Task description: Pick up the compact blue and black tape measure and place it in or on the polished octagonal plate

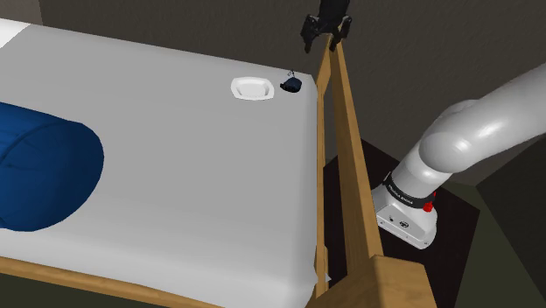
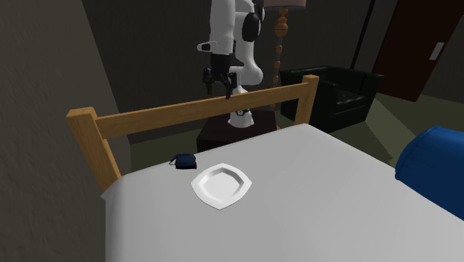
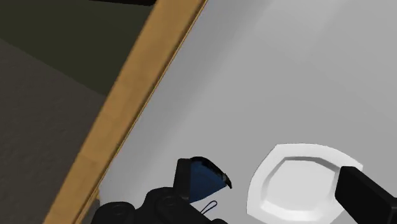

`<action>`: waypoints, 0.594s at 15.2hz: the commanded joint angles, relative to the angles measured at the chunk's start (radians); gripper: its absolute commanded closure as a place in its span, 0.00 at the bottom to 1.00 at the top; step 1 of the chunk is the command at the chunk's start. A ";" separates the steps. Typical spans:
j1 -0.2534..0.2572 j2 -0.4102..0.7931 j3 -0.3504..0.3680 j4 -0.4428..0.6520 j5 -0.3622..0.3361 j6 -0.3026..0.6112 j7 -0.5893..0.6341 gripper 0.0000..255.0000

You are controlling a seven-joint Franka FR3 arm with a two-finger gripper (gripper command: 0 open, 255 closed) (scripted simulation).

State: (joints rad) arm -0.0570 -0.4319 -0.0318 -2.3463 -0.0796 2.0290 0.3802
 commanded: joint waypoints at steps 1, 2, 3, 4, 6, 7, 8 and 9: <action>-0.009 0.072 0.006 0.015 0.003 0.059 0.051 0.00; -0.014 0.109 0.007 0.028 0.003 0.083 0.074 0.00; -0.019 0.147 0.007 0.043 0.004 0.106 0.096 0.00; -0.024 0.185 0.008 0.060 0.004 0.128 0.118 0.00; -0.033 0.261 0.007 0.096 0.005 0.169 0.161 0.00; -0.037 0.298 0.006 0.116 0.005 0.187 0.182 0.00; -0.040 0.336 0.004 0.137 0.006 0.204 0.203 0.00; -0.044 0.374 0.002 0.159 0.007 0.221 0.223 0.00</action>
State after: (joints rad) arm -0.0947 -0.0959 -0.0247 -2.2117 -0.0737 2.2338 0.5867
